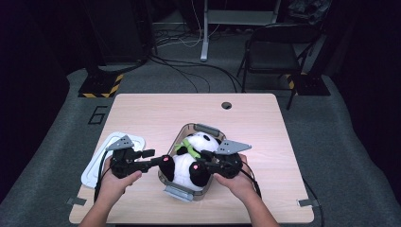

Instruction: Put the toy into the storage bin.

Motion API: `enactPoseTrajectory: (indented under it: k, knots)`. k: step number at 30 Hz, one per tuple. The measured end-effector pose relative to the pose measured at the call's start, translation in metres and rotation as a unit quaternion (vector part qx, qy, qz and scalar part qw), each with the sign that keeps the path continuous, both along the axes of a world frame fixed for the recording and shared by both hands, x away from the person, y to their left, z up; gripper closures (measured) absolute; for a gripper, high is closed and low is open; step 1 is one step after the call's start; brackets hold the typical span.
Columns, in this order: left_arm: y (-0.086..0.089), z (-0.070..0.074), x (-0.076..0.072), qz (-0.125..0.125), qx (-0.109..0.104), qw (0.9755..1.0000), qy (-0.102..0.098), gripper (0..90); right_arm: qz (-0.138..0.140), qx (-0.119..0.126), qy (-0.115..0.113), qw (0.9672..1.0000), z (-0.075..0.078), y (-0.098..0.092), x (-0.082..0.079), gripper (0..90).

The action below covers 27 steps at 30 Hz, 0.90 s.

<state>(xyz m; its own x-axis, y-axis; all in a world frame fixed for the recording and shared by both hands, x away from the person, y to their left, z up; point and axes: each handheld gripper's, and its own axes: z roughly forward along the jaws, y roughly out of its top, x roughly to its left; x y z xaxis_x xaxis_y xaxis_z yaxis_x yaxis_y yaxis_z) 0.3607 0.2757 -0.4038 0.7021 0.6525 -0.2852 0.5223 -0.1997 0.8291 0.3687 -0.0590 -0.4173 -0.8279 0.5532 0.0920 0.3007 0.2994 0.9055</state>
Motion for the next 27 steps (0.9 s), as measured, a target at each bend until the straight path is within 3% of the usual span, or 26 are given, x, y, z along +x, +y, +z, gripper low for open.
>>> enactPoseTrajectory:
  k: [4, 10, 13, 18, 23, 27]
  knots:
    - [-0.003, -0.002, -0.001, -0.003, 0.006, 1.0, 0.001, 47.1, -0.004, -0.013, 0.001, 0.9999, -0.005, 0.0, -0.002, 62.5]
    - [-0.004, -0.002, -0.002, -0.01, 0.005, 0.9999, 0.004, 47.0, -0.014, -0.01, 0.013, 0.9998, -0.003, -0.004, -0.001, 56.2]
    - [-0.006, -0.002, -0.002, -0.014, 0.009, 0.9999, 0.001, 46.3, -0.021, -0.014, 0.002, 0.9997, 0.001, -0.008, -0.005, 55.5]
    - [-0.007, -0.002, -0.002, -0.009, 0.01, 0.9999, -0.002, 45.4, -0.026, 0.015, -0.005, 0.9995, 0.012, -0.019, -0.012, 54.7]
    - [-0.006, 0.0, -0.002, -0.01, 0.011, 0.9999, 0.001, 45.0, -0.007, 0.042, -0.005, 0.9991, 0.024, -0.026, -0.025, 54.7]
    - [-0.005, 0.001, -0.001, -0.009, 0.01, 0.9999, -0.001, 44.4, 0.011, 0.04, -0.009, 0.9991, 0.028, -0.023, -0.032, 55.0]
